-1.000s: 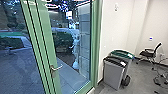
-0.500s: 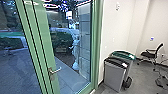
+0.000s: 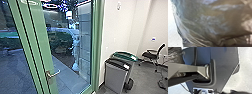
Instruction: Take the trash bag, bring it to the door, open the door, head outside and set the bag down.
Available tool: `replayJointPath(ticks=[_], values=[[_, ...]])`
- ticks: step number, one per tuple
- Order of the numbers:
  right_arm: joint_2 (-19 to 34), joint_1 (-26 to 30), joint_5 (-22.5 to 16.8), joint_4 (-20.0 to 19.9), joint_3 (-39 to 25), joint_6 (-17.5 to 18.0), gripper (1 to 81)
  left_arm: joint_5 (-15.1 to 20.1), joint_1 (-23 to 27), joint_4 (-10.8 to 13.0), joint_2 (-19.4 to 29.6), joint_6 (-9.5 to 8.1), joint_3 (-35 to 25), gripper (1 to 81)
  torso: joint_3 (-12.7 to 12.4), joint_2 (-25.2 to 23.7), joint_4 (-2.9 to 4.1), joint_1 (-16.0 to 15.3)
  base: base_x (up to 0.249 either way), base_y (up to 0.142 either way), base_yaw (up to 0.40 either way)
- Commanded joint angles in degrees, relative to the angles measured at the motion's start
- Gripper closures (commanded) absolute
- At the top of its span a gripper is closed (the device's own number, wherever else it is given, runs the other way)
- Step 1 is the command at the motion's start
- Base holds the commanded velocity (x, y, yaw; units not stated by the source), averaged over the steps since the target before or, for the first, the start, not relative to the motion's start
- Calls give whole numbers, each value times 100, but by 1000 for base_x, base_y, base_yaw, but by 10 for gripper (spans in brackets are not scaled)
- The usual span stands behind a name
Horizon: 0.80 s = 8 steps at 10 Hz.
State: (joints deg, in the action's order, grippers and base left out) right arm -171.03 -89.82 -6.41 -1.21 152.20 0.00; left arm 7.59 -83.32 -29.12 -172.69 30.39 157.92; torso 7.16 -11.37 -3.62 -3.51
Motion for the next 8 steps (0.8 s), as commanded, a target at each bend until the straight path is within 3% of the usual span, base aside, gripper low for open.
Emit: replayJointPath(ticks=[1, 8], values=[[-21, 284, -360, 6, -16, -9, 10, 409, 338, 3, 24, 46, 2, 811, 0, 0, 0, 0, 126, 0, 0], [-21, 284, -361, 15, 10, -18, 10, 418, 338, 21, 15, 46, 2, 811, 0, 0, 0, 0, 125, 0, 0]])
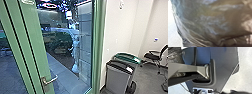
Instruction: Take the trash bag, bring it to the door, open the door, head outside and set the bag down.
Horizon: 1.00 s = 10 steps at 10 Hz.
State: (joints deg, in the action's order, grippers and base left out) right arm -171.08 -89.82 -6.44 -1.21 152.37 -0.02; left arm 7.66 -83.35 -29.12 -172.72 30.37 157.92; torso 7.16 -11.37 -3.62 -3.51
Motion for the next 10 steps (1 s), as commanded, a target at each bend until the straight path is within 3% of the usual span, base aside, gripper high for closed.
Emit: replayJointPath(ticks=[1, 10], values=[[-16, 293, -358, 15, -7, -15, 10, 421, 341, 21, 9, 48, -6, 811, 0, 0, 0, 0, 117, 0, 0], [-34, 293, -358, 15, -7, -15, 10, 421, 332, 30, 9, 57, 2, 811, 2, 0, 0, -4, 95, 0, 0]])
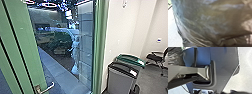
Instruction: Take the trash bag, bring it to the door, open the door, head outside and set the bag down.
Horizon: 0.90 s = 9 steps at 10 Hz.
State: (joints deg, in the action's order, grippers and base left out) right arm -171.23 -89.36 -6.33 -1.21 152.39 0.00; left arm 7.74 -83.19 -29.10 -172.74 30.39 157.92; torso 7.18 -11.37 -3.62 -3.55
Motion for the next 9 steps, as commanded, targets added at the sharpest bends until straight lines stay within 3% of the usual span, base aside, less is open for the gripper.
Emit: replayJointPath(ticks=[1, 9], values=[[-19, 247, -369, 7, -9, -18, 10, 412, 316, 27, 11, 55, -6, 811, 0, 0, 0, 0, 0, 0, 0], [-36, 247, -369, 6, 8, -18, 10, 360, 316, 18, -15, 46, 11, 811, 0, 0, 0, 4, 0, 0, 0]])
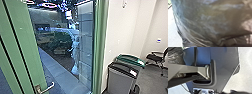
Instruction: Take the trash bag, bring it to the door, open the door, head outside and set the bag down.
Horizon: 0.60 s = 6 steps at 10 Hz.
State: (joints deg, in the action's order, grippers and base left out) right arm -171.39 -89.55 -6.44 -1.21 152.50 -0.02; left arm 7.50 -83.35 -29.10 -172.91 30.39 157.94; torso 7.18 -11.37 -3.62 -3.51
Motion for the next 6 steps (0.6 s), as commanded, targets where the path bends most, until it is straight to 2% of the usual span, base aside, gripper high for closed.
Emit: replayJointPath(ticks=[1, 6], values=[[-21, 275, -358, 6, -2, -15, 10, 384, 332, 18, 11, 46, 9, 811, 0, 0, 0, 0, 0, 0, 0], [-21, 275, -358, 15, -2, -15, 10, 419, 332, 18, 55, 55, 9, 811, 0, 0, 0, 0, 0, 0, 18]])
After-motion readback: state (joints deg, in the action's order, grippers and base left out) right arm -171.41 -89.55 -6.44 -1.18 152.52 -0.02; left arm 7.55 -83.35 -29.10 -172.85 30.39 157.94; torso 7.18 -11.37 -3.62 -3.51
